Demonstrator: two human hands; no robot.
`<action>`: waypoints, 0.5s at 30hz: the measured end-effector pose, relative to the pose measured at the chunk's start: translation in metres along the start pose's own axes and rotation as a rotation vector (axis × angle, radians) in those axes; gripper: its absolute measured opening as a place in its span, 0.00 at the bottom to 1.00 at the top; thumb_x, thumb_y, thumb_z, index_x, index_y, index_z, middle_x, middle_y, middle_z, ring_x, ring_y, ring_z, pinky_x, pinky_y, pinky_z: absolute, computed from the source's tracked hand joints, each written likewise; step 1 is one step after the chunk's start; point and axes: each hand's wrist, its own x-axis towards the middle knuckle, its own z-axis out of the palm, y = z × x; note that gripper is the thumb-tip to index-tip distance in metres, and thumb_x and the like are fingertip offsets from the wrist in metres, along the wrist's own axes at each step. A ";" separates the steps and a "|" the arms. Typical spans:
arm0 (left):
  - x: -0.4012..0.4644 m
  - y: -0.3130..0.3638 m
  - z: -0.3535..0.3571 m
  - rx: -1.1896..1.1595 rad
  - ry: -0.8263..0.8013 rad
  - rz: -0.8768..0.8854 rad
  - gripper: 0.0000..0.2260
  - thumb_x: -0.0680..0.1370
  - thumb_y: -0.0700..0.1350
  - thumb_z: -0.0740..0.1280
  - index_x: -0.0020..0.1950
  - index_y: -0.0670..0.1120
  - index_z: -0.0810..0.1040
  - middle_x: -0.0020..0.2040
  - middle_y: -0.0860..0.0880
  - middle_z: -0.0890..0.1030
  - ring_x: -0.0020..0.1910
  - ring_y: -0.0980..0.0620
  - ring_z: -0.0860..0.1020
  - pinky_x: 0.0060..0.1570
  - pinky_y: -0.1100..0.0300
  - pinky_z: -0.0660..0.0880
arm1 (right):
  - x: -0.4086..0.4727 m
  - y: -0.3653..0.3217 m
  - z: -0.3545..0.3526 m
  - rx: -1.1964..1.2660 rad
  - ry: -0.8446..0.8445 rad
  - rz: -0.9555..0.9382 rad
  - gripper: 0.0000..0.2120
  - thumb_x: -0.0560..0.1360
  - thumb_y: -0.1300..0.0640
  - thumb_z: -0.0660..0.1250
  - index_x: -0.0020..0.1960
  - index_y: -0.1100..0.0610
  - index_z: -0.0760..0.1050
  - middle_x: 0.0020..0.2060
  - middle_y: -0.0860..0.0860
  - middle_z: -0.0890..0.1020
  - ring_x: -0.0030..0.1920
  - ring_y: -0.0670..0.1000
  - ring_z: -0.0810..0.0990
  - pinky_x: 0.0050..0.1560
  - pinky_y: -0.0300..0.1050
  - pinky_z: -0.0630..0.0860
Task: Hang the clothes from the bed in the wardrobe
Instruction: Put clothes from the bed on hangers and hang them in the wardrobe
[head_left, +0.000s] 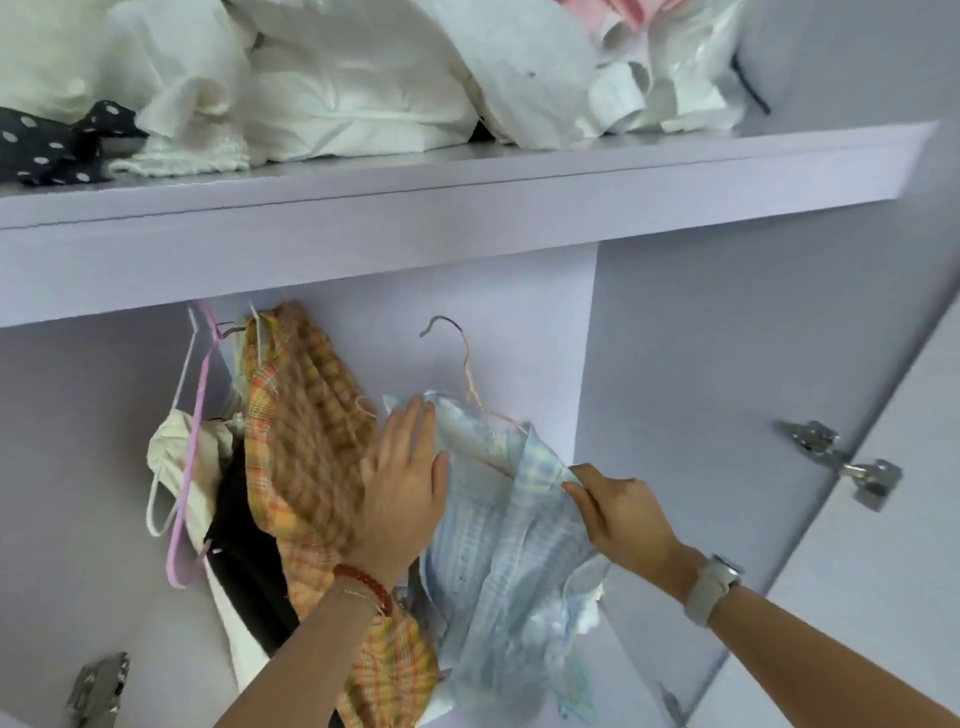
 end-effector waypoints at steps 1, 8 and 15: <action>0.001 0.009 0.008 0.008 -0.028 0.042 0.24 0.79 0.52 0.52 0.69 0.39 0.67 0.69 0.42 0.70 0.68 0.39 0.67 0.62 0.39 0.65 | -0.012 0.008 -0.011 -0.039 0.010 -0.018 0.27 0.80 0.47 0.46 0.42 0.61 0.78 0.20 0.51 0.74 0.19 0.55 0.72 0.20 0.35 0.64; -0.006 0.089 0.063 -0.225 -0.240 0.294 0.18 0.80 0.51 0.52 0.62 0.46 0.75 0.59 0.49 0.78 0.67 0.46 0.69 0.68 0.38 0.52 | -0.126 0.052 -0.095 -0.280 0.000 0.124 0.25 0.80 0.50 0.47 0.43 0.61 0.79 0.21 0.49 0.75 0.20 0.53 0.73 0.18 0.36 0.66; -0.073 0.188 0.098 -0.679 -0.718 0.429 0.08 0.80 0.42 0.60 0.47 0.41 0.76 0.43 0.46 0.80 0.42 0.49 0.76 0.45 0.58 0.69 | -0.259 0.027 -0.173 -0.440 -0.094 0.507 0.16 0.77 0.53 0.53 0.49 0.59 0.77 0.35 0.48 0.80 0.31 0.51 0.80 0.25 0.37 0.70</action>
